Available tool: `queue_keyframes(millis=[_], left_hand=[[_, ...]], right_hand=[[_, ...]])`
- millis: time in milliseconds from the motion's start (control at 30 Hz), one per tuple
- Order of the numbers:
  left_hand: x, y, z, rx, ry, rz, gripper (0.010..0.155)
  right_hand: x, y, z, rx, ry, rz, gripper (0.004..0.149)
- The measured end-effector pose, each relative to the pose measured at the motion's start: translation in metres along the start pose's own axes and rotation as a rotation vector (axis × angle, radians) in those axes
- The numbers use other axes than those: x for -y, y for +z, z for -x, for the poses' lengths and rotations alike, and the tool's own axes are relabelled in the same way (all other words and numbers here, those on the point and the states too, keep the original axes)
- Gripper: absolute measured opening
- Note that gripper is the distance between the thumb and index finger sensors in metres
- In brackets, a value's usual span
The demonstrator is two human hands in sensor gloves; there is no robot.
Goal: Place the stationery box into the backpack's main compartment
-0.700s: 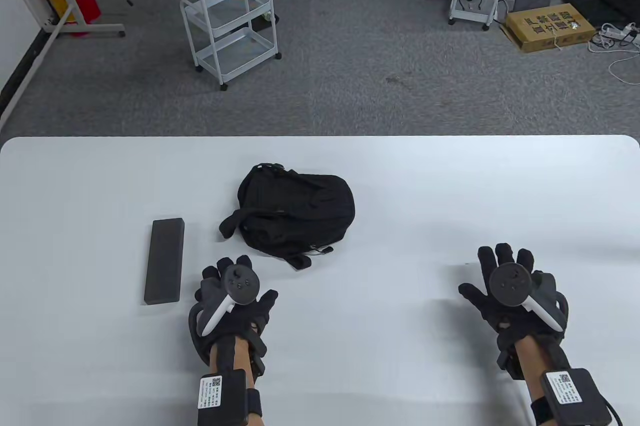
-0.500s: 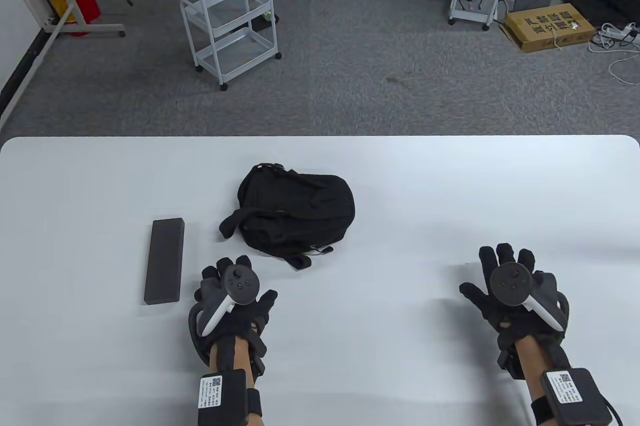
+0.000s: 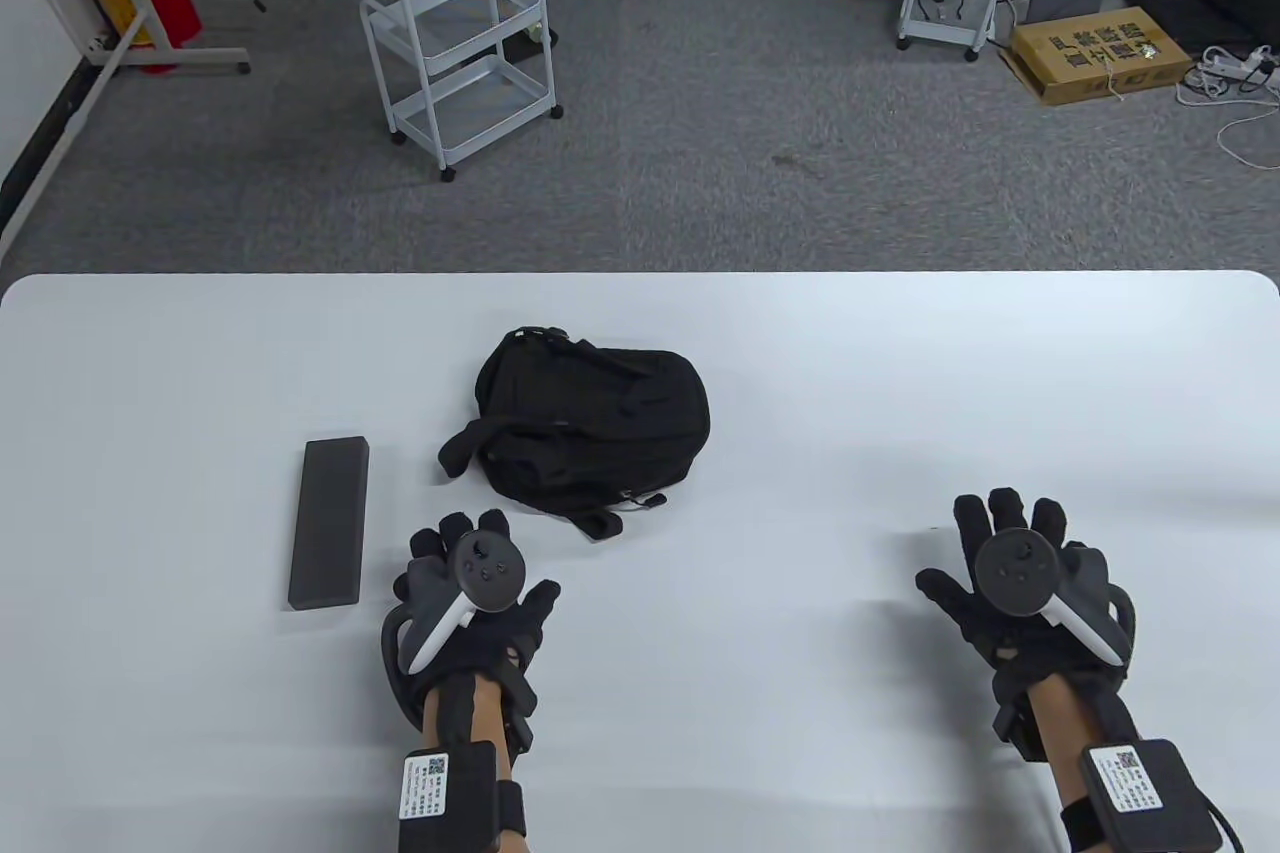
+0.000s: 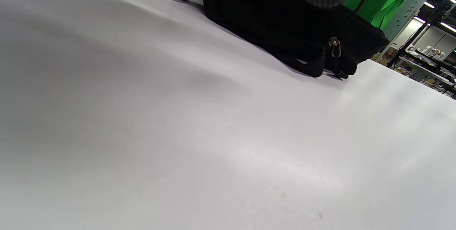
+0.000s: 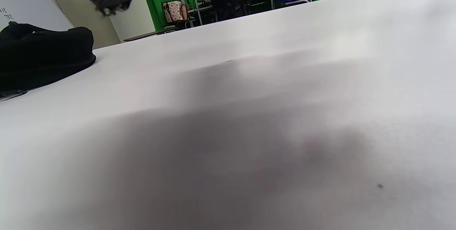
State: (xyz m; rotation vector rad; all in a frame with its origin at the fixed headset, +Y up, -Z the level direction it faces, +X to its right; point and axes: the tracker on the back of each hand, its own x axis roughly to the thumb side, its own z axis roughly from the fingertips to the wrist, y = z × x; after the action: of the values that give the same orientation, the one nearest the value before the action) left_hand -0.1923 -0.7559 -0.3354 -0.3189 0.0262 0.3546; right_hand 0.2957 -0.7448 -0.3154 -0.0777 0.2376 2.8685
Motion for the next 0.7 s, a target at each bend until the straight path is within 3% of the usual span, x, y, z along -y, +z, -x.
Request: queue_keyframes(millis=[267, 567, 700], left_hand=[[-0.015, -0.008, -0.012, 0.003, -0.007, -0.081, 0.091], [-0.027, -0.047, -0.05, -0.009, -0.13, -0.08, 0.096], [-0.035, -0.071, -0.069, 0.011, -0.089, -0.063, 0.1]], right_hand=[[-0.001, -0.002, -0.001, -0.007, 0.006, -0.011, 0.089], [-0.01, -0.006, -0.007, -0.005, 0.044, -0.054, 0.089], [-0.011, -0.006, -0.008, 0.006, 0.041, -0.061, 0.089]])
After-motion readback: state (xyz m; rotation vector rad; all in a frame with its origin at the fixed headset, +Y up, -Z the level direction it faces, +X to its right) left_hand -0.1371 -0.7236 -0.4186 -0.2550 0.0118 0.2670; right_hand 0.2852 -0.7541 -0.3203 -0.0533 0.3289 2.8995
